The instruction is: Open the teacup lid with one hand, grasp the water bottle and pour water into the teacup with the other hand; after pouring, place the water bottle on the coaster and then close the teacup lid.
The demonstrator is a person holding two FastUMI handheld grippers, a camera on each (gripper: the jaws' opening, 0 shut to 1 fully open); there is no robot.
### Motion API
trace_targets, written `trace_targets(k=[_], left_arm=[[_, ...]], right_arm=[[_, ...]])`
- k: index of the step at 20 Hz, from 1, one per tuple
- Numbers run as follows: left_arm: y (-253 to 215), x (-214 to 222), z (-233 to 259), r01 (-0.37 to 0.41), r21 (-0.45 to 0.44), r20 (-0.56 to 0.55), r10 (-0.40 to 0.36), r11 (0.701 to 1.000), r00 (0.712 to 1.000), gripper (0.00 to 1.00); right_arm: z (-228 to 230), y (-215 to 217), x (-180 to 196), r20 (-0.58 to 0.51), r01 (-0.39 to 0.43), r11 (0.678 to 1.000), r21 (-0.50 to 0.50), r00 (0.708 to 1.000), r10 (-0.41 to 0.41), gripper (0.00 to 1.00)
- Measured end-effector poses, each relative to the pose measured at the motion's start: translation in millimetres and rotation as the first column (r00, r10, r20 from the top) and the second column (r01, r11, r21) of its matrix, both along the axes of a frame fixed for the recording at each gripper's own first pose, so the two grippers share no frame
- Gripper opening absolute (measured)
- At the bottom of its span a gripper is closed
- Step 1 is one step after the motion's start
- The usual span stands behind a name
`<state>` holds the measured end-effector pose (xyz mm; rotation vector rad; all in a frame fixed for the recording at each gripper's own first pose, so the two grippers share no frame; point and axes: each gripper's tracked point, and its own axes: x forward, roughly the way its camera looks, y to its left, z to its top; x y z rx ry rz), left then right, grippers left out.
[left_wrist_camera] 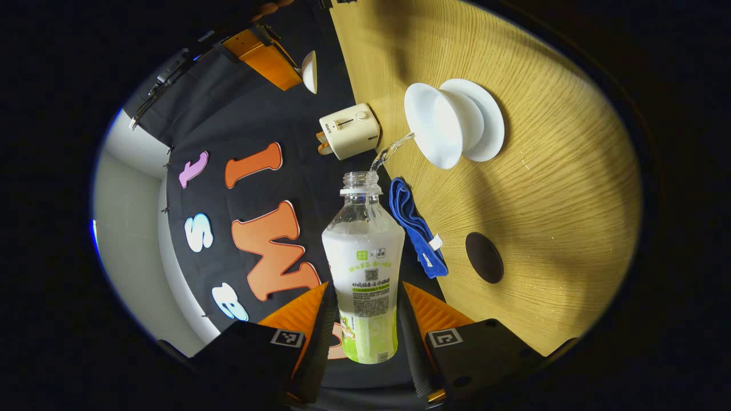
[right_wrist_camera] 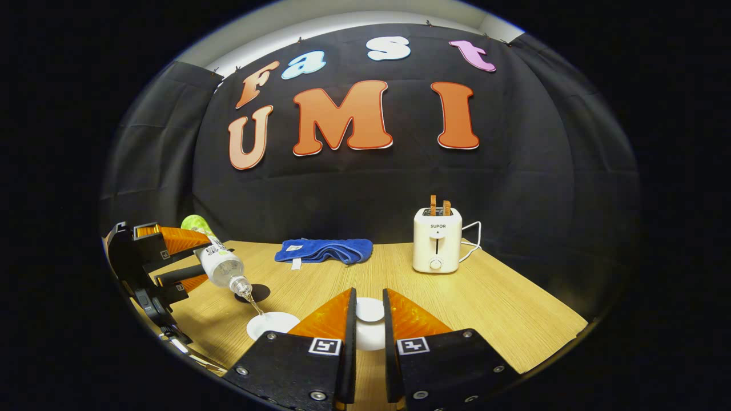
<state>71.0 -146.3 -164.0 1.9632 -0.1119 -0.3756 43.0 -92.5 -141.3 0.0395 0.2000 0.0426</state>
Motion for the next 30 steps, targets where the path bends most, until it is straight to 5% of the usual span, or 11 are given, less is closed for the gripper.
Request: trace_targets(k=[30], left_arm=[[-23, 1, 45, 0.101, 0.215, 0.154, -0.136, 0.971, 0.979, 0.64]], right_arm=[[4, -2, -5, 0.012, -0.024, 1.000, 0.010, 1.000, 0.024, 0.22]])
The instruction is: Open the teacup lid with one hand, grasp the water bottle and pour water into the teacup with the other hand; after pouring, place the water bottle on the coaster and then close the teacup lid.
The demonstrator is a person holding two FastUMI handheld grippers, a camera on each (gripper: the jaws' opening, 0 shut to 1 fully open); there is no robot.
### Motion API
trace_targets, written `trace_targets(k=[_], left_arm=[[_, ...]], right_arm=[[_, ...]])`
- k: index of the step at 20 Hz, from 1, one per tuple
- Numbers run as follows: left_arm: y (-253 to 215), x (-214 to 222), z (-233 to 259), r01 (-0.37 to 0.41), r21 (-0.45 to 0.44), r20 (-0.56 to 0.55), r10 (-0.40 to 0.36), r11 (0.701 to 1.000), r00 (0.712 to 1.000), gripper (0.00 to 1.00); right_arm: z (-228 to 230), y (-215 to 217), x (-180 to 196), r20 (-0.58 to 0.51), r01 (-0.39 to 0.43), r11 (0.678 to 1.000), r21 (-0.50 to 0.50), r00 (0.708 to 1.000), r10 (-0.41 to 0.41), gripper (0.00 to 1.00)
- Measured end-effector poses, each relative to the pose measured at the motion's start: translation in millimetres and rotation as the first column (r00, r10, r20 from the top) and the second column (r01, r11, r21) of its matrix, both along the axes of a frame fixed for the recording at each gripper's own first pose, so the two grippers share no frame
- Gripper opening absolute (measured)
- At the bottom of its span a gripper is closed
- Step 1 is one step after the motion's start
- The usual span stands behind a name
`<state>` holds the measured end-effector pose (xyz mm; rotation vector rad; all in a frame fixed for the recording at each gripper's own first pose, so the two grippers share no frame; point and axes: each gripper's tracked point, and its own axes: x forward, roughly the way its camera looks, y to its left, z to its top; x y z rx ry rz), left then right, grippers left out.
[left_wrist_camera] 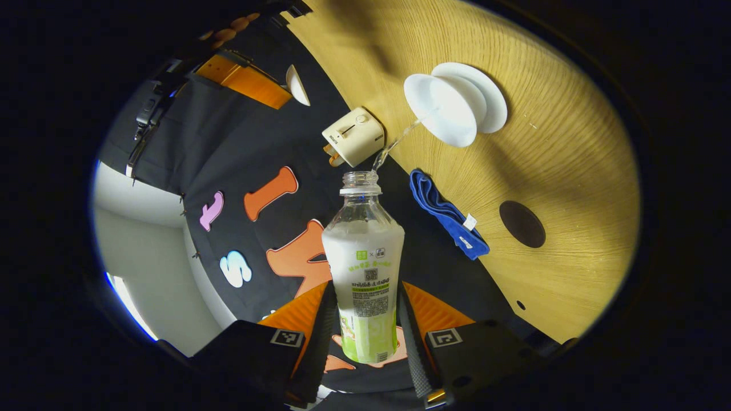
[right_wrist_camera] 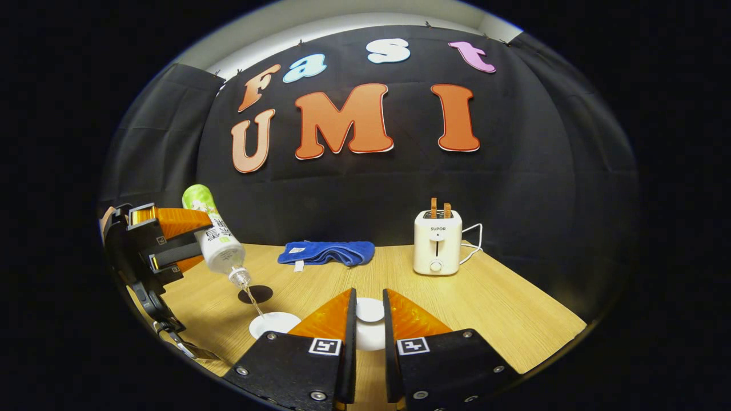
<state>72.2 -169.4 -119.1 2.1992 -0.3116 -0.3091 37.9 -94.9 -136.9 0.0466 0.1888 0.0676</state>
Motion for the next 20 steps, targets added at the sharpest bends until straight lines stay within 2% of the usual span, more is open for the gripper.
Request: trace_targets(k=[15, 20], left_arm=[[-2, -2, -4, 0.018, 0.013, -0.007, -0.018, 1.000, 1.000, 0.64], [-9, -1, -8, 0.047, -0.033, -0.022, -0.048, 0.998, 0.999, 0.64]], right_arm=[[-6, 11, 0, -0.011, -0.027, 1.000, -0.009, 1.000, 0.027, 0.22], [-10, 14, -1, -0.017, -0.038, 0.999, 0.009, 0.999, 0.038, 0.22]])
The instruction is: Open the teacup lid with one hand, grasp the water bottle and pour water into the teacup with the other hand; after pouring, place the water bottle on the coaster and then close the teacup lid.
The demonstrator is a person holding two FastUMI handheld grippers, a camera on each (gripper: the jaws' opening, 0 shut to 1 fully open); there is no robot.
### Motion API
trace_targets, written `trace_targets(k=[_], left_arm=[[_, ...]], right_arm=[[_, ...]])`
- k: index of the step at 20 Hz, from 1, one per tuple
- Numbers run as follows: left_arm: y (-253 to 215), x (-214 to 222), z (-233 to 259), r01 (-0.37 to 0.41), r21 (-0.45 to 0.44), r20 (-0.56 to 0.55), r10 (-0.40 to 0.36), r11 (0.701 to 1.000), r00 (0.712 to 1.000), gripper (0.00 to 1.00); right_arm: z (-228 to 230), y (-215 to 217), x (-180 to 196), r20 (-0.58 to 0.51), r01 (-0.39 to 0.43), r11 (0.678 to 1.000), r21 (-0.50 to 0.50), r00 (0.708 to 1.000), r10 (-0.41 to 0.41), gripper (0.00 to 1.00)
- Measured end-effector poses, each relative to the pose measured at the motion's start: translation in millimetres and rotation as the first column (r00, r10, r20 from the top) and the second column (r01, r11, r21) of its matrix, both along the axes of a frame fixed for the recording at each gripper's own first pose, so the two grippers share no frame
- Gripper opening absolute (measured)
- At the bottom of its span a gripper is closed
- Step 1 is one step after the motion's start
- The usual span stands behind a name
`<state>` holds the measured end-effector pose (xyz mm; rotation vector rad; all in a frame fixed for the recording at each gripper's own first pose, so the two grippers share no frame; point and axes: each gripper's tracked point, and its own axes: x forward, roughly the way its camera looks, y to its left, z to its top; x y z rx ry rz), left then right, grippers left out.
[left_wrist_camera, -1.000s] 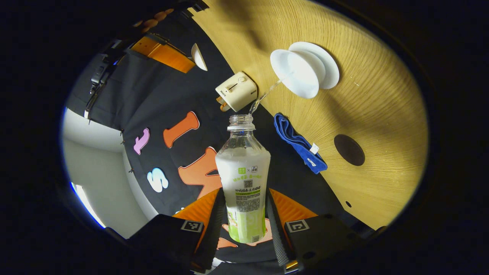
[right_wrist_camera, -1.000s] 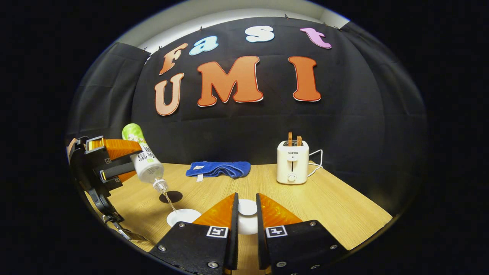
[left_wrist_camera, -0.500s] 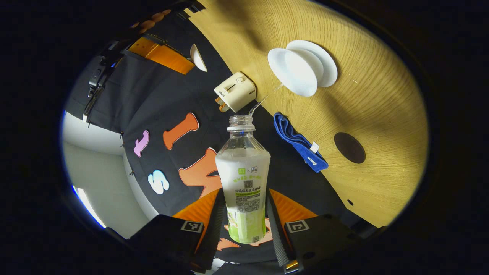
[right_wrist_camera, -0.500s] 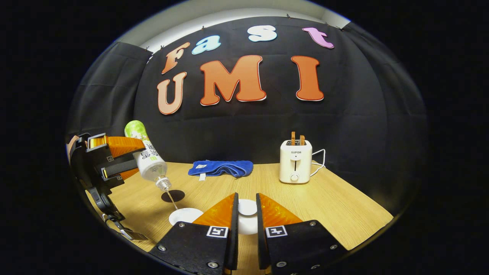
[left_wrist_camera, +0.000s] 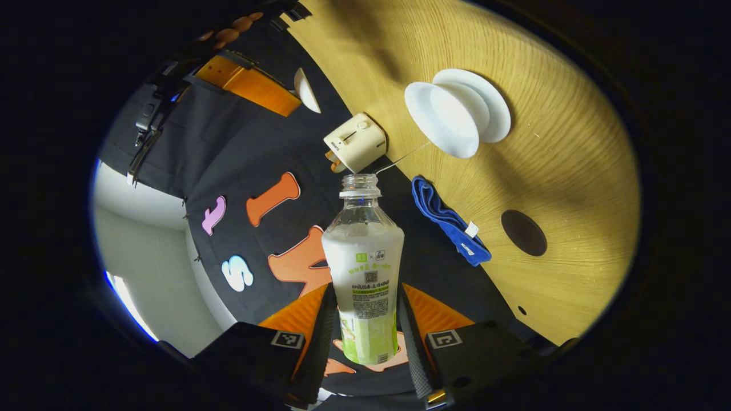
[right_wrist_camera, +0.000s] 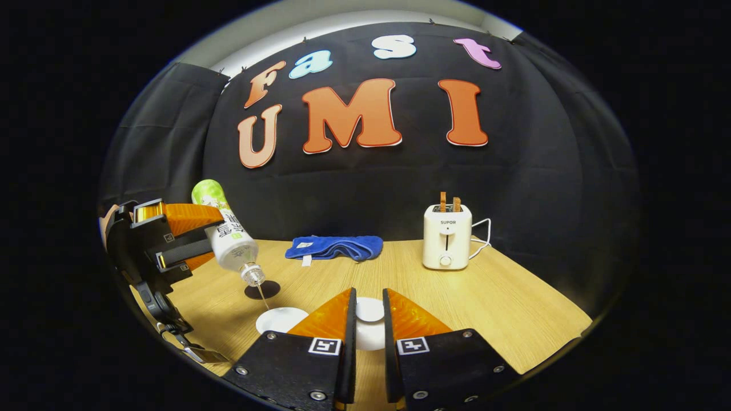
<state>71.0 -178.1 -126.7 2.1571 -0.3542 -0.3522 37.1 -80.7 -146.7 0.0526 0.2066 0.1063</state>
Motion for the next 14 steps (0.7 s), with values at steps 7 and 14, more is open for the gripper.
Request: trace_targets(k=[7, 14], left_arm=[[-3, -1, 26, 0.056, -0.310, -0.022, -0.066, 0.949, 0.998, 0.65], [28, 11, 80, 0.104, -0.576, 0.091, -0.062, 0.811, 0.994, 0.63]], right_arm=[[1, -7, 1, 0.004, 0.016, 1.000, 0.010, 1.000, -0.016, 0.22], [2, 4, 3, 0.003, 0.007, 1.000, 0.016, 1.000, -0.007, 0.21]])
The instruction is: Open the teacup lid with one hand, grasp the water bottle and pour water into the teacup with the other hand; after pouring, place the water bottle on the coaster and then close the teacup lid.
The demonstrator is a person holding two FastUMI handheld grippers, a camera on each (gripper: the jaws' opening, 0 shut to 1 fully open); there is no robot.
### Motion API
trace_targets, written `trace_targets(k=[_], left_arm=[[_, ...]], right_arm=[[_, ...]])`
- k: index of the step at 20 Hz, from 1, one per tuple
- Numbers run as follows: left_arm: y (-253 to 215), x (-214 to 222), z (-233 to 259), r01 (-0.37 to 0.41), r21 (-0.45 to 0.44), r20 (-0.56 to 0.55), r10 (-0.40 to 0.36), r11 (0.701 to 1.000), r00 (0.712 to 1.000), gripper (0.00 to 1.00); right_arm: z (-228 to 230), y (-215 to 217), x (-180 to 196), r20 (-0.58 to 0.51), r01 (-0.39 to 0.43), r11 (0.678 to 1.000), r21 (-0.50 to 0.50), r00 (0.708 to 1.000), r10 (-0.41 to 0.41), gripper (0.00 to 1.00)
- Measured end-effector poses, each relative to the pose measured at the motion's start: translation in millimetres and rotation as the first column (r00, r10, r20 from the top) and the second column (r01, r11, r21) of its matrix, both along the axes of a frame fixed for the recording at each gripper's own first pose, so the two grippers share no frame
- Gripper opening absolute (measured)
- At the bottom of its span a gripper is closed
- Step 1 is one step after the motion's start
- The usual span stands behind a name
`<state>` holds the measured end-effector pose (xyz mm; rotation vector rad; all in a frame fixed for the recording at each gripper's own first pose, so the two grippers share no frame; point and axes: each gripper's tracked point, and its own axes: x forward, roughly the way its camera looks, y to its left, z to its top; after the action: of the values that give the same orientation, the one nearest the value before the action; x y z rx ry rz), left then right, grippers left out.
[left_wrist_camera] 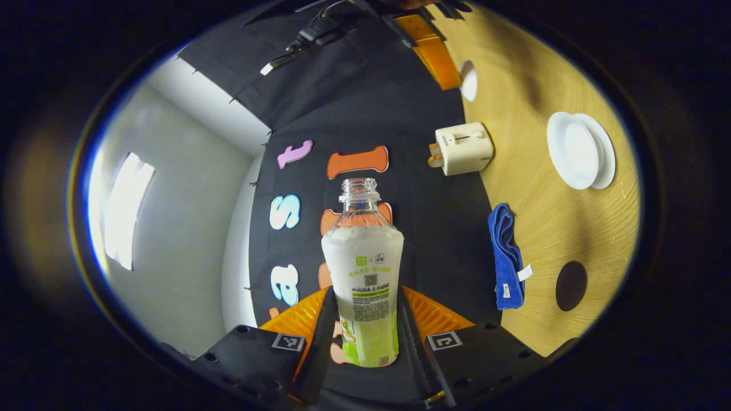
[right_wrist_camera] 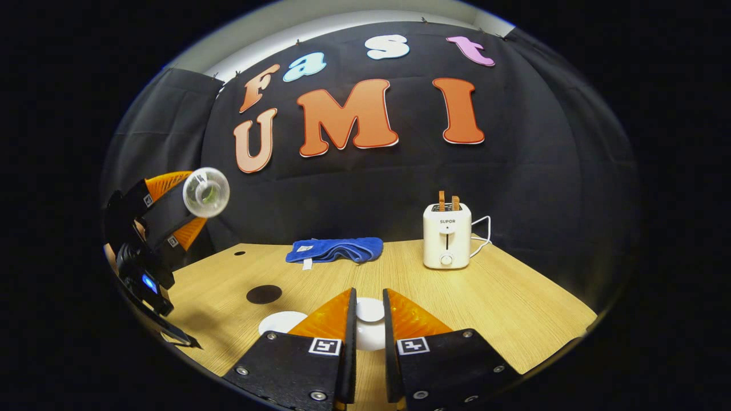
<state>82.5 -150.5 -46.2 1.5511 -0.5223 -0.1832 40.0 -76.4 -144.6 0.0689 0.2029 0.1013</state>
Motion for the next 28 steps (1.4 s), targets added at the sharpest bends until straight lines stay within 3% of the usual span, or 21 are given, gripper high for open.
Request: trace_targets(k=[2, 5, 7, 9, 11, 13, 17, 19, 24, 25, 26, 28], left_arm=[[19, 5, -14, -0.077, -0.071, -0.078, 0.071, 0.995, 0.994, 0.64], [26, 6, -19, -0.111, -0.228, -0.172, 0.072, 0.967, 0.983, 0.60], [34, 9, -14, -0.123, -0.344, -0.189, 0.059, 0.931, 0.980, 0.61], [38, 15, -8, -0.131, -0.470, -0.215, 0.031, 0.873, 0.976, 0.62], [45, 25, -7, -0.147, -0.583, -0.243, 0.001, 0.799, 0.970, 0.60], [52, 32, -14, -0.181, -0.690, -0.301, -0.049, 0.701, 0.952, 0.62], [66, 57, -33, -0.312, -0.850, -0.408, -0.154, 0.424, 0.900, 0.63], [66, 71, -39, -0.354, -0.874, -0.430, -0.191, 0.333, 0.882, 0.61], [72, 79, -75, -0.480, -0.857, -0.516, -0.291, 0.189, 0.806, 0.63], [71, 82, -86, -0.510, -0.843, -0.537, -0.305, 0.170, 0.787, 0.61], [73, 83, -94, -0.527, -0.838, -0.542, -0.315, 0.139, 0.779, 0.63], [75, 85, -113, -0.566, -0.818, -0.565, -0.322, 0.101, 0.760, 0.63]], right_arm=[[1, 7, 1, 0.002, -0.011, 1.000, -0.002, 1.000, 0.011, 0.22], [4, 19, 3, 0.004, -0.029, 1.000, 0.001, 1.000, 0.029, 0.22], [6, 27, 4, 0.006, -0.042, 0.999, 0.002, 0.999, 0.042, 0.22], [9, 33, 5, 0.011, -0.056, 0.998, -0.005, 0.998, 0.056, 0.22], [11, 37, 7, 0.018, -0.064, 0.998, -0.016, 0.998, 0.064, 0.22], [13, 43, 8, 0.019, -0.074, 0.997, -0.020, 0.997, 0.074, 0.22], [13, 54, 9, 0.019, -0.095, 0.995, -0.033, 0.995, 0.096, 0.22], [14, 58, 8, 0.022, -0.105, 0.994, -0.041, 0.994, 0.106, 0.22], [11, 64, 9, 0.012, -0.129, 0.991, -0.043, 0.991, 0.130, 0.22], [8, 63, 8, 0.008, -0.129, 0.990, -0.048, 0.992, 0.129, 0.17], [7, 61, 9, 0.005, -0.127, 0.991, -0.050, 0.992, 0.127, 0.22], [3, 61, 9, -0.006, -0.130, 0.990, -0.049, 0.991, 0.130, 0.21]])
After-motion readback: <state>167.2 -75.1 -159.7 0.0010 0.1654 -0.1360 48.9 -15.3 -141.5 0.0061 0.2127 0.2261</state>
